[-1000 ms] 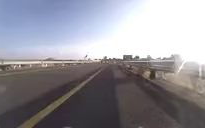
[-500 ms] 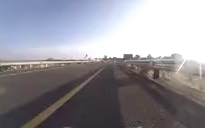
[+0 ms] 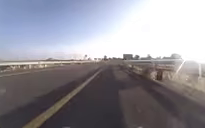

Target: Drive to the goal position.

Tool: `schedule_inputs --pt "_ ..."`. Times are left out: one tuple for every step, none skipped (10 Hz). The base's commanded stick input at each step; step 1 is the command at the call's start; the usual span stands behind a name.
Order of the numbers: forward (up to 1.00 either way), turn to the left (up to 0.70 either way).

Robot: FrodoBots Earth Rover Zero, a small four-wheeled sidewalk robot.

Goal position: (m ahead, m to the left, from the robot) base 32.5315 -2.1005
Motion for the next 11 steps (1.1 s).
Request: schedule_inputs --pt "0.5 0.0" --pt "0.5 0.0" --pt "0.5 0.0" --pt "0.5 0.0" --pt "0.5 0.0" --pt "0.5 0.0" --pt "0.5 0.0" --pt "0.5 0.0" --pt "0.5 0.0" --pt "0.5 0.0" --pt "0.5 0.0"
